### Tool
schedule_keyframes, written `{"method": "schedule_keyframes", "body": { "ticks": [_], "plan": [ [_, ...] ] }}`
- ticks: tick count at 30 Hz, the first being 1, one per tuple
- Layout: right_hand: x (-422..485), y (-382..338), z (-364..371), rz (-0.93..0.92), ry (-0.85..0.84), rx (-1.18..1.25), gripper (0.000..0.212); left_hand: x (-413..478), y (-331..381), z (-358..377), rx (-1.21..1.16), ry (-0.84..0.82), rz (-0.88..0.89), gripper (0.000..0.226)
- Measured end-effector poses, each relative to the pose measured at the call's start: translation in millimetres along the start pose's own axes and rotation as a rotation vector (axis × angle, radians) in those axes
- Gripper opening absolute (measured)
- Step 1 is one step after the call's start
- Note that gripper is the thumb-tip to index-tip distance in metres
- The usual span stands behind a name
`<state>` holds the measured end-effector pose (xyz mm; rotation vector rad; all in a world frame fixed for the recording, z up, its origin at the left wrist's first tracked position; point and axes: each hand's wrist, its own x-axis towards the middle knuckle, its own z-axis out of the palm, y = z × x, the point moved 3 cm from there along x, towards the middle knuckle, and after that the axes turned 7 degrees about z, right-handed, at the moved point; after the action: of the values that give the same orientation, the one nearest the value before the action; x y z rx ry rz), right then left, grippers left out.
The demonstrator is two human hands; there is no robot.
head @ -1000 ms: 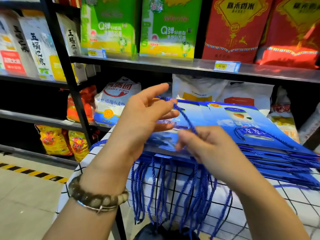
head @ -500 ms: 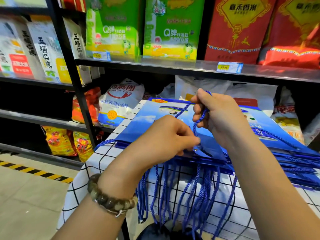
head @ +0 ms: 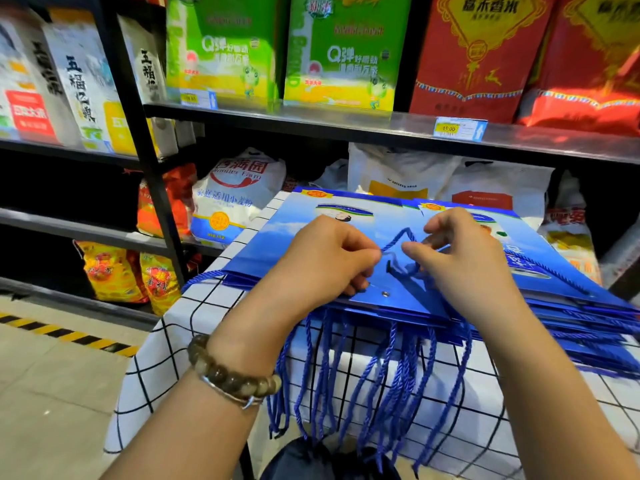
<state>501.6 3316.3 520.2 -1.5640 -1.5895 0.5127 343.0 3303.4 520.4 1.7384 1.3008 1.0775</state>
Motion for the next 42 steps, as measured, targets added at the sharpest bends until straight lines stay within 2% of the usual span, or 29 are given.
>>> {"method": "schedule_keyframes", "body": {
  "ticks": [2, 4, 6, 10, 13, 16, 21, 26, 29, 33, 39, 42],
  "plan": [
    [-2, 1, -3, -0.124, 0.093, -0.12, 0.03, 0, 1, -4, 0.131, 0.051, 0.057, 0.016],
    [-3, 2, -2, -0.197, 0.068, -0.161, 0.036, -2, 4, -13, 0.265, 0.1, 0.121, 0.018],
    [-2, 5, -2, -0.245, 0.015, -0.203, 0.035, -6, 7, -17, 0.353, 0.077, 0.135, 0.016],
    [2, -4, 3, -0.343, -0.075, -0.28, 0.012, -18, 8, -12, 0.505, -0.037, 0.16, 0.012],
    [11, -6, 19, -0.262, -0.211, -0.457, 0.025, -21, 8, -7, 0.61, -0.124, 0.156, 0.022],
    [17, -5, 30, -0.199, -0.273, -0.509, 0.015, -19, 1, -5, 0.682, -0.218, 0.118, 0.036],
    [8, -2, 17, -0.315, -0.298, -0.401, 0.015, -21, -7, -10, 0.664, -0.236, 0.174, 0.04],
    [-8, -2, -4, -0.447, -0.395, -0.365, 0.015, -27, -14, -13, 0.629, -0.227, 0.302, 0.031],
    [-10, -3, -2, -0.508, -0.382, -0.428, 0.023, -31, -13, -13, 0.616, -0.182, 0.367, 0.042],
    [-8, -10, -1, -0.525, -0.346, -0.41, 0.023, -32, -12, -14, 0.64, -0.146, 0.43, 0.044],
    [-6, -15, 3, -0.578, -0.442, -0.422, 0.023, -31, -14, -13, 0.656, -0.094, 0.501, 0.048],
    [-8, -17, 10, -0.534, -0.448, -0.372, 0.027, -29, -12, -12, 0.661, -0.042, 0.531, 0.045]
  ]
}}
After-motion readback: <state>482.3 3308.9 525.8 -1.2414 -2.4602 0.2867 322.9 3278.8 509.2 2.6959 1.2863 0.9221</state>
